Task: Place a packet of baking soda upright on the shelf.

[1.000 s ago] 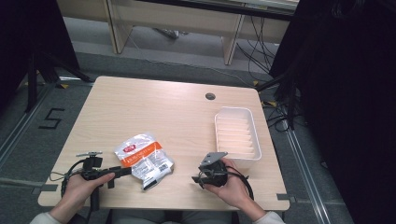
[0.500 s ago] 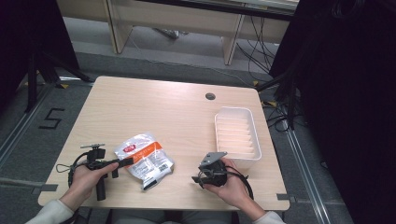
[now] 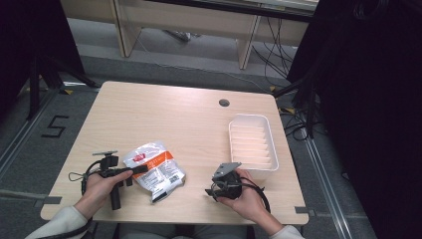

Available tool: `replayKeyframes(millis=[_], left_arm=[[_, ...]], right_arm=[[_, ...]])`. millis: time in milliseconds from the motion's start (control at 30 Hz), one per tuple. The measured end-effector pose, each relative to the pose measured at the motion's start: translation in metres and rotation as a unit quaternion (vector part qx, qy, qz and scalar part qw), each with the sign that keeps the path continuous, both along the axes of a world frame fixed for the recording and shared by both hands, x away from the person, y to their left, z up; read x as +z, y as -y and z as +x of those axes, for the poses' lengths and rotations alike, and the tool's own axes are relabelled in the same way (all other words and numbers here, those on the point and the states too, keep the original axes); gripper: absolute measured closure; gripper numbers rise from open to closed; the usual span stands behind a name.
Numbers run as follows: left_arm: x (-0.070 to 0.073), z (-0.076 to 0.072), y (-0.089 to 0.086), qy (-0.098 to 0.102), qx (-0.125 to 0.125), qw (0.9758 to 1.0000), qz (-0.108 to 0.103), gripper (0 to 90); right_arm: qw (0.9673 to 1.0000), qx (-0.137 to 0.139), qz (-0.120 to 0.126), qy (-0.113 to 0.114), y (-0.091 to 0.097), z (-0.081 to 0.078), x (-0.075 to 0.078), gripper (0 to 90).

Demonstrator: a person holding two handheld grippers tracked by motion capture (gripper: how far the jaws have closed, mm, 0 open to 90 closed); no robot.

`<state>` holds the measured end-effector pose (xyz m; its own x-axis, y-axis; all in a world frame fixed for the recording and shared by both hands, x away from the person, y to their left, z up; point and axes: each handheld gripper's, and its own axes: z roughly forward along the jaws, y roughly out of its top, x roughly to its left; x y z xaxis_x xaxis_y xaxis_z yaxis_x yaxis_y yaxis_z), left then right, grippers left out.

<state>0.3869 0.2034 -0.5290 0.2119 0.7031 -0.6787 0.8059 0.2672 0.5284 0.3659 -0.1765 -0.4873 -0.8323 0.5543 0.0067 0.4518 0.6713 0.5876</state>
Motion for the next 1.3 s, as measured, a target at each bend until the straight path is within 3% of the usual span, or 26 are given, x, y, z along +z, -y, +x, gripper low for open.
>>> replayKeyframes(millis=[167, 233, 300, 333, 367, 500, 667, 700, 733, 767, 833, 867, 900, 933, 1033, 1067, 1100, 1167, 1200, 1233, 1267, 1300], left_arm=[[-0.002, 0.004, 0.003, 0.003, -0.009, 1.0, 0.003, 68.1], [-0.002, 0.006, 0.002, 0.01, -0.017, 0.9998, 0.008, 71.0], [0.002, 0.007, 0.003, 0.024, -0.021, 0.9994, 0.01, 82.4], [0.002, 0.007, 0.003, 0.024, -0.021, 0.9994, 0.01, 85.0], [0.003, 0.006, 0.003, 0.037, -0.023, 0.999, 0.006, 87.8], [0.006, 0.005, 0.004, 0.05, -0.035, 0.9981, -0.004, 88.9], [0.018, 0.002, 0.009, 0.094, -0.048, 0.9944, 0.002, 89.0], [0.02, 0.001, 0.01, 0.103, -0.049, 0.9935, 0.003, 89.0], [0.025, -0.001, 0.011, 0.121, -0.063, 0.9906, 0.007, 89.1], [0.025, -0.001, 0.011, 0.121, -0.063, 0.9906, 0.007, 89.1], [0.033, -0.006, 0.017, 0.151, -0.069, 0.986, 0.002, 89.1], [0.033, -0.006, 0.017, 0.151, -0.069, 0.986, 0.002, 89.1], [0.039, -0.009, 0.021, 0.174, -0.082, 0.9814, 0.002, 89.1], [0.039, -0.009, 0.021, 0.174, -0.082, 0.9814, 0.002, 89.1], [0.048, -0.015, 0.027, 0.203, -0.102, 0.9738, 0.007, 89.1], [0.053, -0.019, 0.03, 0.219, -0.118, 0.9684, 0.009, 89.2], [0.053, -0.019, 0.03, 0.219, -0.118, 0.9684, 0.009, 89.1], [0.057, -0.024, 0.034, 0.234, -0.13, 0.9634, 0.015, 89.1], [0.059, -0.025, 0.035, 0.245, -0.142, 0.9589, 0.016, 89.1], [0.062, -0.027, 0.037, 0.259, -0.156, 0.9529, 0.025, 89.1], [0.064, -0.028, 0.039, 0.263, -0.159, 0.9511, 0.029, 89.1], [0.066, -0.03, 0.041, 0.27, -0.167, 0.9477, 0.032, 89.1]], right_arm=[[0.9999, 0.01, -0.012, -0.001, 0.001, -0.001, -0.001, 54.3], [0.9998, 0.014, -0.012, 0.008, 0.001, 0.0, -0.001, 54.8], [0.9999, 0.012, -0.011, 0.003, 0.001, 0.0, -0.001, 55.5], [0.9999, 0.012, -0.011, 0.003, 0.001, 0.0, -0.001, 55.5], [0.9998, 0.011, -0.014, 0.0, 0.001, -0.001, -0.001, 55.7], [0.9996, 0.018, -0.021, 0.007, 0.001, 0.0, -0.001, 57.8], [0.9996, 0.017, -0.02, 0.004, 0.001, -0.001, 0.0, 58.1], [0.9992, 0.025, -0.029, 0.014, 0.003, 0.001, 0.002, 58.0], [0.9998, 0.009, -0.019, -0.003, 0.002, -0.002, 0.002, 57.7], [0.9998, 0.009, -0.019, -0.003, 0.002, -0.002, 0.002, 57.7], [0.9996, 0.017, -0.02, 0.009, 0.005, 0.002, 0.005, 56.9], [0.9996, 0.017, -0.02, 0.009, 0.005, 0.002, 0.005, 56.9], [0.9997, 0.014, -0.016, 0.007, 0.006, 0.003, 0.008, 55.6], [0.9996, 0.018, -0.016, 0.014, 0.007, 0.004, 0.01, 55.3], [0.999, 0.026, -0.016, 0.032, 0.008, 0.006, 0.014, 54.3], [0.999, 0.027, -0.018, 0.031, 0.009, 0.007, 0.02, 52.9], [0.999, 0.027, -0.018, 0.031, 0.009, 0.007, 0.02, 52.9], [0.9989, 0.025, -0.016, 0.036, 0.009, 0.008, 0.024, 51.6], [0.9985, 0.036, -0.017, 0.038, 0.009, 0.01, 0.026, 50.4], [0.9985, 0.034, -0.02, 0.037, 0.01, 0.011, 0.029, 49.8], [0.9982, 0.042, -0.014, 0.039, 0.01, 0.012, 0.033, 48.9], [0.9981, 0.047, -0.012, 0.039, 0.009, 0.013, 0.036, 47.7]])
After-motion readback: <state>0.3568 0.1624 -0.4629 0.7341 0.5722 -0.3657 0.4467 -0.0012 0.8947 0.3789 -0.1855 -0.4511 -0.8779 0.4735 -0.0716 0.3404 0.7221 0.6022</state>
